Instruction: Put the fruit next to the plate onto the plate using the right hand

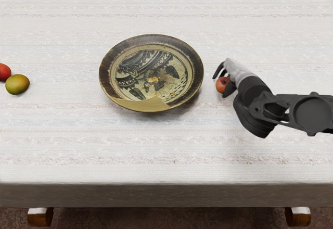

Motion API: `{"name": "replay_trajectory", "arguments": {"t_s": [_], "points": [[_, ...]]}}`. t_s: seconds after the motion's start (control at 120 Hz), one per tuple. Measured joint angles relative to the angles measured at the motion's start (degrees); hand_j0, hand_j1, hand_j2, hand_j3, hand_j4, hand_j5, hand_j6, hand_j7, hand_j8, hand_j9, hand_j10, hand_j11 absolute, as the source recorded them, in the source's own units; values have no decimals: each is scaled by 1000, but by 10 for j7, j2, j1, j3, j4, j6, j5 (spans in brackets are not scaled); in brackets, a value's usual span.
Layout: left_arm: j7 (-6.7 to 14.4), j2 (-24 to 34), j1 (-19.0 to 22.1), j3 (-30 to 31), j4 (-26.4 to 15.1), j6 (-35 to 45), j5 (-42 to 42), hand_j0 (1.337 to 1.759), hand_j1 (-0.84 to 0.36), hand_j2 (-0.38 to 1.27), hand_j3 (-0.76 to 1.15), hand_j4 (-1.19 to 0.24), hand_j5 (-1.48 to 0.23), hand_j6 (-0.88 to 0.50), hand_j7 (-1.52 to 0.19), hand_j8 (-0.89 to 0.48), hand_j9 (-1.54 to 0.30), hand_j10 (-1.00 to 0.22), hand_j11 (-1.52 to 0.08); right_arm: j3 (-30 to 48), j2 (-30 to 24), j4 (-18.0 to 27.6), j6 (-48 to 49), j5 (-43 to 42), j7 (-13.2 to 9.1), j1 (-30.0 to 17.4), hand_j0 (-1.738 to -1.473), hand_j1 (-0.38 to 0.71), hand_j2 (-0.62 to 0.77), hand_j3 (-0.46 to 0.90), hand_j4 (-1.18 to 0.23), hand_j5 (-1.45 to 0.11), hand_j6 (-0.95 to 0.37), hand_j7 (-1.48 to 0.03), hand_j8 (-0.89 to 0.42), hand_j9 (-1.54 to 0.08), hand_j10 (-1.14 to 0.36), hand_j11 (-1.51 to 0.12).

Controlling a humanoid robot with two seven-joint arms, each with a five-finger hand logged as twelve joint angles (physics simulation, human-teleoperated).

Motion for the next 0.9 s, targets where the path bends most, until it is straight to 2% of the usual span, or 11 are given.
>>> {"name": "replay_trajectory", "arguments": {"t_s": [0.258,0.517,0.7,0.9], "points": [[0,0,1,0,0,0,0,1658,349,0,0,-1,0,-1,0,-1,0,0,0,2,-35,75,0,27,0,70,-1657,257,224,1,-617,-851,-514,-825,-455,-849,-618,-850],[0,0,1,0,0,0,0,1658,349,0,0,-1,0,-1,0,-1,0,0,0,2,-11,92,3,84,0,143,-1658,293,334,1,-613,-858,-518,-826,-458,-847,-618,-848],[0,0,0,0,0,0,0,1658,349,0,0,-1,0,-1,0,-1,0,0,0,2,44,69,4,101,0,161,-1658,321,428,1,-612,-869,-522,-830,-460,-851,-620,-852],[0,0,1,0,0,0,0,1658,349,0,0,-1,0,-1,0,-1,0,0,0,3,137,-17,26,110,0,165,-1658,369,503,0,-607,-883,-499,-833,-437,-848,-625,-848]]}}
